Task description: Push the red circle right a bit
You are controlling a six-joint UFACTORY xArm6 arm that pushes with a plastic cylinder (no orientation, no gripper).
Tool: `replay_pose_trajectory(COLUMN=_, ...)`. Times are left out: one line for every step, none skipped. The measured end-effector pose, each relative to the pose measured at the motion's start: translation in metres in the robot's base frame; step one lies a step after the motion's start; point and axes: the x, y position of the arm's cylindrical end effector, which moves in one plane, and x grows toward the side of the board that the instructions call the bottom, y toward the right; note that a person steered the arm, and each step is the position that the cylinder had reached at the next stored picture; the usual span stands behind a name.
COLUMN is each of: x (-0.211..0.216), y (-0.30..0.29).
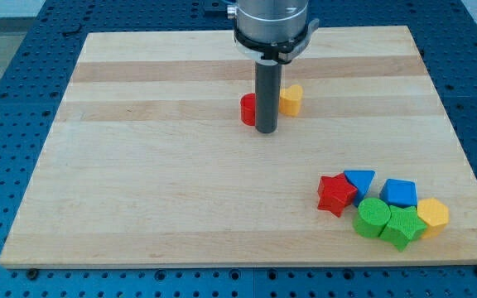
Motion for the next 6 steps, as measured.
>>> replay_pose_trajectory(x=0.005, y=0.002)
replay_pose_trajectory(x=0.005, y=-0.017)
replay_pose_trajectory(x=0.006, y=-0.047)
replay_pose_trajectory(x=0.014, y=-0.078)
replay_pose_trajectory(x=-0.005, y=-0.080)
replay_pose_trajectory(x=-0.025, y=-0.077)
